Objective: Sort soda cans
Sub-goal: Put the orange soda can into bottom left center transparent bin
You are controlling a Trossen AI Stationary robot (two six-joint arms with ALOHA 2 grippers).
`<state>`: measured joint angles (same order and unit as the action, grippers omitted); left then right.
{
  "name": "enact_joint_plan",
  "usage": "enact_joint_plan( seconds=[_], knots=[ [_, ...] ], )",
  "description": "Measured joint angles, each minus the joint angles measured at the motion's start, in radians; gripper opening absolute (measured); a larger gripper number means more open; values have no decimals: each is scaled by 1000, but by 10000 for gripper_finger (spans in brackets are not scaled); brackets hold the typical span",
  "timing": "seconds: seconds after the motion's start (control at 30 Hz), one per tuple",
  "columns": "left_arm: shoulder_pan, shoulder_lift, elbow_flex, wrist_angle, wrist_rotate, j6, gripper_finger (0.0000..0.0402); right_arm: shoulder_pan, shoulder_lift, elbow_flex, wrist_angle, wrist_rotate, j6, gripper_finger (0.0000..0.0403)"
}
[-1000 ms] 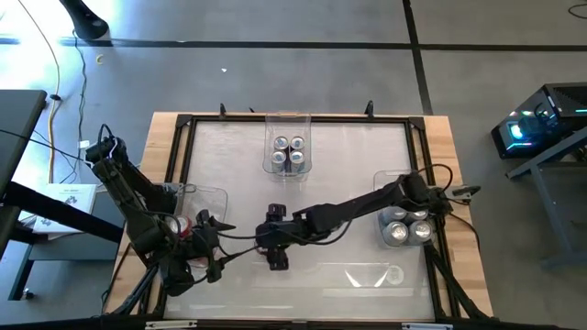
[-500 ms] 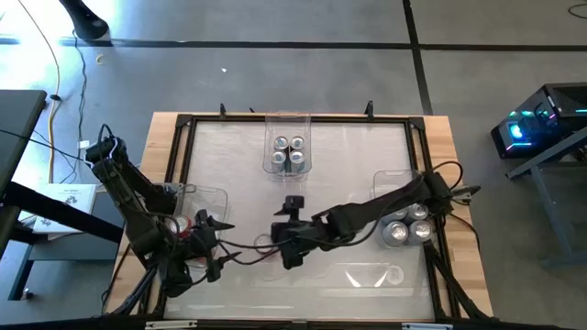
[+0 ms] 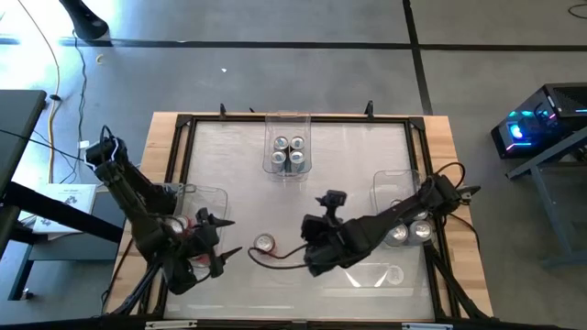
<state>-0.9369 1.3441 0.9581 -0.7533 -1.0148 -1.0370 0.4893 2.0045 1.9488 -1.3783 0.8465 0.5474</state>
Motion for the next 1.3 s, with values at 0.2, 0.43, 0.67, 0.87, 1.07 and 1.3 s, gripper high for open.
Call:
enact_joint_plan(
  seconds=[0.2,0.43,0.67,0.87,1.07,1.3],
  knots=[
    [103,1,-22,221,143,314,351,28,-16,-73,-6,-42,53,339],
    [223,1,-90,463,312,548,352,61,-191,-466,376,-147,136,339],
    [330,1,-124,538,465,629,352,148,-325,-724,726,-26,219,339],
    [359,19,-123,543,530,630,351,199,-344,-774,815,25,238,339],
    [356,112,-124,549,544,625,351,214,-344,-774,826,33,240,339],
    [355,171,-124,562,535,567,351,214,-344,-774,829,34,237,339]
  ],
)
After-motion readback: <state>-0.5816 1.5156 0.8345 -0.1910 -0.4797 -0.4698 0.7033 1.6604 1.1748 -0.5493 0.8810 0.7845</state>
